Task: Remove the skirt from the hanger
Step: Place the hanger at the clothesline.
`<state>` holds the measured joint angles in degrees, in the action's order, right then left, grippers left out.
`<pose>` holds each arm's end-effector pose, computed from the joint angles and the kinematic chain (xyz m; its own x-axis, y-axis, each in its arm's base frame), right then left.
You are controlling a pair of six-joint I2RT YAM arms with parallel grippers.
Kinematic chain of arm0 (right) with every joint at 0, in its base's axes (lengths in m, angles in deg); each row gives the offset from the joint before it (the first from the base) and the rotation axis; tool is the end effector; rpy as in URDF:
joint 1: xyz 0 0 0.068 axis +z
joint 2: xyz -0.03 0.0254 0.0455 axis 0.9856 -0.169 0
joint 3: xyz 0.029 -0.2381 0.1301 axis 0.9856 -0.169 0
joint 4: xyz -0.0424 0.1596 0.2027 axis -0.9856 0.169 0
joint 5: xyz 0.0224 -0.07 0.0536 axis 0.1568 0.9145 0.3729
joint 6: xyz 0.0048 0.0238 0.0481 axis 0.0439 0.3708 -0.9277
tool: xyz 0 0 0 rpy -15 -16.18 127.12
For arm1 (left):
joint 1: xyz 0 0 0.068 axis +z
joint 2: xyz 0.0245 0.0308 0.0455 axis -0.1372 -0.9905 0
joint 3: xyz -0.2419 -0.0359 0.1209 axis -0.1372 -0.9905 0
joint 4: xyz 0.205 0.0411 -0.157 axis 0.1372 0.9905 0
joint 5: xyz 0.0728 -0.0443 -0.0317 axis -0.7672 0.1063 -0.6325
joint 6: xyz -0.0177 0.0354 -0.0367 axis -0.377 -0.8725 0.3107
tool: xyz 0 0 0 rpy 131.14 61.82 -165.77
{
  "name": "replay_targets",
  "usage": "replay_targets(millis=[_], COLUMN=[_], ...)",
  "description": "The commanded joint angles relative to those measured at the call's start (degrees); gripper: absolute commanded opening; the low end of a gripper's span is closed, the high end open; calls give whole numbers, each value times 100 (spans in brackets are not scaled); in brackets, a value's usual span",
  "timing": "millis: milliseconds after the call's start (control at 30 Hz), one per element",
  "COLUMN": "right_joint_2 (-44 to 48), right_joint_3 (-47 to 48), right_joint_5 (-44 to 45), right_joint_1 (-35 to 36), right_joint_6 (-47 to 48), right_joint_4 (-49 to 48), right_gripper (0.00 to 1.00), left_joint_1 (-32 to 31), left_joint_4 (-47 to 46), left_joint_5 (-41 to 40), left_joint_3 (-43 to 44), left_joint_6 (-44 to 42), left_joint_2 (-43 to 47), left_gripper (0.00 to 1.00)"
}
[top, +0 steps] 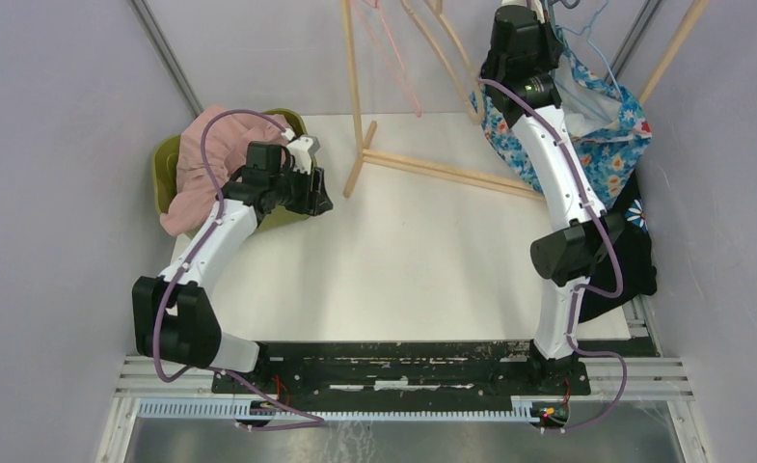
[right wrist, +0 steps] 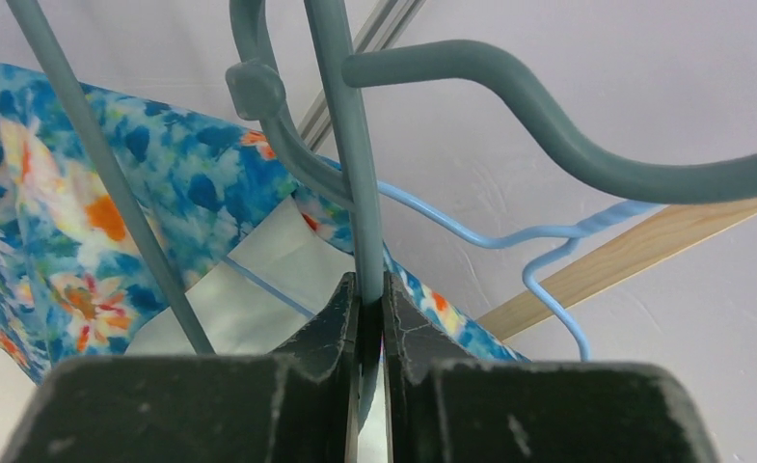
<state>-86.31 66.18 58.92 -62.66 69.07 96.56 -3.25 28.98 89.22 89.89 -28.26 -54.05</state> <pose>0.4261 0.1028 0.4822 -0.3518 -0.3297 -0.8761 0.5777 0.6600 -0.4803 0.3006 -0.0732 0.2887 -0.6646 0.1628 -0.7292 0.4756 0.8449 -0.2448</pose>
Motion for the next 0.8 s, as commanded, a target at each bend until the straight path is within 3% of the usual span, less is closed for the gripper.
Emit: replay_targets(millis=[0,100,233,300,600,767], right_joint_2=[-8,164,512,742,2132,2725], right_joint_3=[-330,-597,-905,-1025,-1780,-1847], right_joint_5=[-394,-507,-573,-663,-1123,-1464], right_joint_1=[51,191,452,567,1119,1258], right_joint_6=[-443,-412,-398,-460,-469,-564], right_joint_4=[906,908,980,1113,1290,1497], right_gripper=[13,18,46,56,72,74], left_joint_1=[-24,-23,-33,-24,-33,-25], left_joint_4=[-91,-90,-103,-120,-113,-98], left_joint_5=[15,48,50,44,-299,-417], left_joint_3=[294,314,279,242,200,209], left_joint_6=[-226,-209,-191,-192,-190,-224], left_joint_2=[-65,-76,-42,-14,118,175], left_gripper=[58,58,58,58,61,65])
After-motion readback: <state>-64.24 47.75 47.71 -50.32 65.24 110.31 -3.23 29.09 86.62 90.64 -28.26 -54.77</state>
